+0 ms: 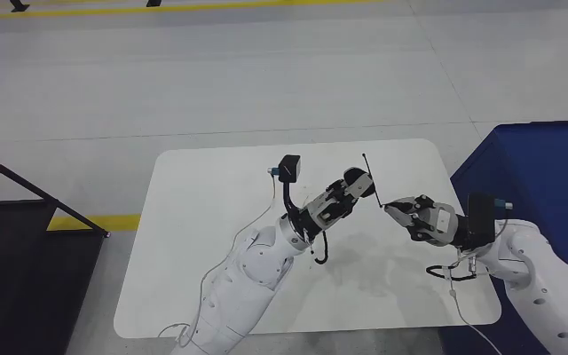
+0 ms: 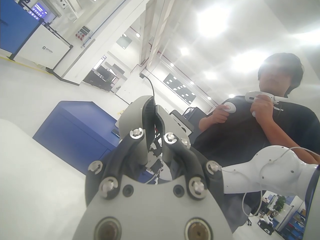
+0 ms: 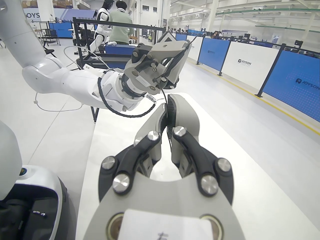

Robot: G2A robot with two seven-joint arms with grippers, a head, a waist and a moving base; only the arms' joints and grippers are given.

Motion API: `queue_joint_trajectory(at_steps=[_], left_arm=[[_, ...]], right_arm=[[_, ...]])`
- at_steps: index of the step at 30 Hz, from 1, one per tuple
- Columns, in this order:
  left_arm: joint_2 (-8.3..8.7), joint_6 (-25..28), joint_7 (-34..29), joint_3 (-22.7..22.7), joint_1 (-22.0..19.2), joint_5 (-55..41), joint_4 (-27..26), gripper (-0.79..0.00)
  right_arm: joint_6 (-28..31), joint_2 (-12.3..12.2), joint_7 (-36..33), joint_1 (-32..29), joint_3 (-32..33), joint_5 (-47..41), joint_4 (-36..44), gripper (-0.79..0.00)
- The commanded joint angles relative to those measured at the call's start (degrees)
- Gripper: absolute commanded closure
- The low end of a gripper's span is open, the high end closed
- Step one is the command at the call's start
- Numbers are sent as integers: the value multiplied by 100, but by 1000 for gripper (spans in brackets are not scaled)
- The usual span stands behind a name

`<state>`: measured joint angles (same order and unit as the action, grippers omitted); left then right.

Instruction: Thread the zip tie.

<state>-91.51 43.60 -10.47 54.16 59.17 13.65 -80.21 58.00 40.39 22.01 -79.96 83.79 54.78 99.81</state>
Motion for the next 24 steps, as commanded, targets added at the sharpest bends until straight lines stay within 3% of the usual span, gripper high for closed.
queue_joint_trajectory(at_steps=[1,24], left_arm=[[3,10,15,2,10,22,-6,0],[15,77,90,-3,42,177,-28,0]], right_arm=[[0,14,-23,-1,-2,8,21,0],[0,84,-255,-6,32,-162,17,0]])
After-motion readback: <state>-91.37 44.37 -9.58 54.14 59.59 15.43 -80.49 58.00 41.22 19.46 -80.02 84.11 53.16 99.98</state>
